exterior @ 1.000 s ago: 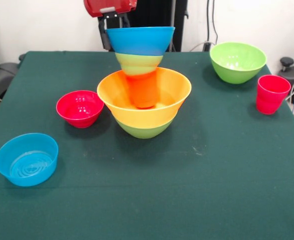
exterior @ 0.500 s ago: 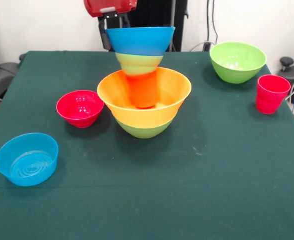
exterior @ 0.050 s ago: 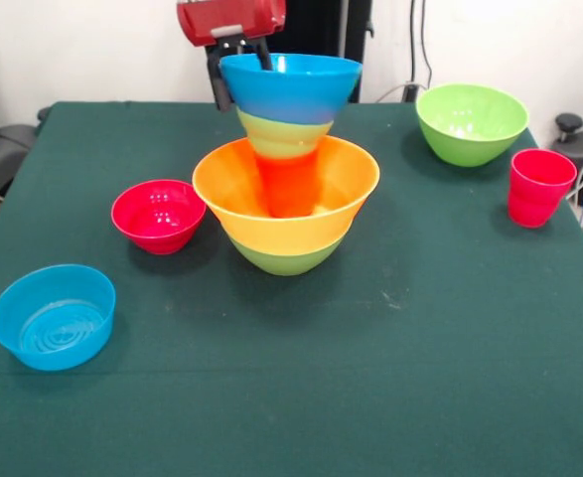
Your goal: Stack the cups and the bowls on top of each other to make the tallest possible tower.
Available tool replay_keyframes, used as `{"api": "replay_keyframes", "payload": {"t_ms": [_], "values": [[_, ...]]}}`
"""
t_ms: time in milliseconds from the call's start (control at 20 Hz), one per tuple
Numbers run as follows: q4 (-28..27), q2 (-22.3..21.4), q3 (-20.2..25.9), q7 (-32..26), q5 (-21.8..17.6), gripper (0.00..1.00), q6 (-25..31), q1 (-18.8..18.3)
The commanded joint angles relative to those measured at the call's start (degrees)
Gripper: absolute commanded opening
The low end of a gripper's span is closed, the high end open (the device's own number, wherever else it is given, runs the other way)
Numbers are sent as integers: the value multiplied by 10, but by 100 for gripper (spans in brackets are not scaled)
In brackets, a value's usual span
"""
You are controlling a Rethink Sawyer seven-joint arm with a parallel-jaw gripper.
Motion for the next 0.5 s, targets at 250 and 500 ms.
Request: {"api": "replay_keyframes", "payload": {"t_ms": [250,500], "values": [[-79,25,-28,-9,-30,100,26,58],[-77,24,-29,-15,-32,100,27,54]]}}
